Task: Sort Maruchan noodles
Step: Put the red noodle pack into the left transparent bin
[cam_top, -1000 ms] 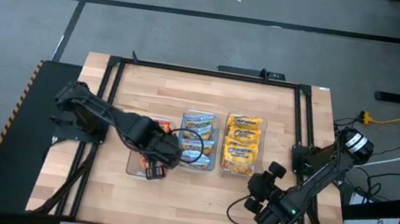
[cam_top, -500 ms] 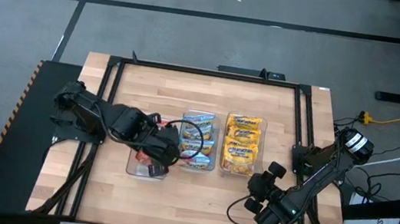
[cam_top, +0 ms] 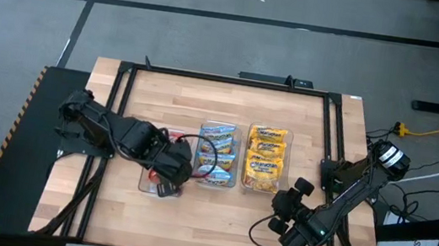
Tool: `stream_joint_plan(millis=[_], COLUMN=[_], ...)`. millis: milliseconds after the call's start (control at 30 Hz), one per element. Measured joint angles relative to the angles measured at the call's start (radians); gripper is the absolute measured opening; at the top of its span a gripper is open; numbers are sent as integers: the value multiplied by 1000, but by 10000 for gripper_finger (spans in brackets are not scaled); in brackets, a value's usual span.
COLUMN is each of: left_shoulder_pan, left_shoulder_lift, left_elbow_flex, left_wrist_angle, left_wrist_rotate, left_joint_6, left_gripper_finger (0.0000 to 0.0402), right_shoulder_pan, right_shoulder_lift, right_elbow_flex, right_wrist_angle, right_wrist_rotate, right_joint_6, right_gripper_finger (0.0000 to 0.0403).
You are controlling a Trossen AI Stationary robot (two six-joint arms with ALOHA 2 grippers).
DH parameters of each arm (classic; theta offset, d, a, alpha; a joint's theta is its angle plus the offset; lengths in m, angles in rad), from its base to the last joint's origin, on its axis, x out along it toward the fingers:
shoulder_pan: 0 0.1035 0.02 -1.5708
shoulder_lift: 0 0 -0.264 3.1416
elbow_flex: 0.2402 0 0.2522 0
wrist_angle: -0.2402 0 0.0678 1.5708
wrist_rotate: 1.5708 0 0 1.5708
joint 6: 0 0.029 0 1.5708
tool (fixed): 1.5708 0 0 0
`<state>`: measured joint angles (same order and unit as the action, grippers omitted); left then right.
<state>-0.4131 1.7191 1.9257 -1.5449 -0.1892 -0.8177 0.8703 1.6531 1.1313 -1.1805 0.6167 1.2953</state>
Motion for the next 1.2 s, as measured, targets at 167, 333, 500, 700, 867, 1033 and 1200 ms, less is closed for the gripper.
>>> stream_joint_plan(millis=[167,333,500,700,867,1033,1200], left_shoulder_pan=[-20,-25,-27,-43,-59,-59,-64], left_shoulder_lift=[0,0,0,1,1,1,1], left_elbow_flex=[-63,-158,-244,-331,-373,-373,-373], left_wrist_angle=[5,56,66,69,110,159,97], left_wrist_rotate=[-4,-13,-3,22,61,80,117], left_joint_6=[-20,-20,-42,-116,-124,-120,-151], left_gripper_finger=[0,0,0,1,29,69,92], right_shoulder_pan=[0,0,0,0,0,0,0], right_shoulder_lift=[0,0,0,0,0,0,0], right_elbow_flex=[0,0,0,0,0,0,0], right_wrist_angle=[0,0,1,1,3,4,4], right_wrist_rotate=[0,0,0,0,0,1,1], right_joint_6=[0,0,0,0,0,0,0], right_gripper_finger=[156,156,156,156,156,156,156])
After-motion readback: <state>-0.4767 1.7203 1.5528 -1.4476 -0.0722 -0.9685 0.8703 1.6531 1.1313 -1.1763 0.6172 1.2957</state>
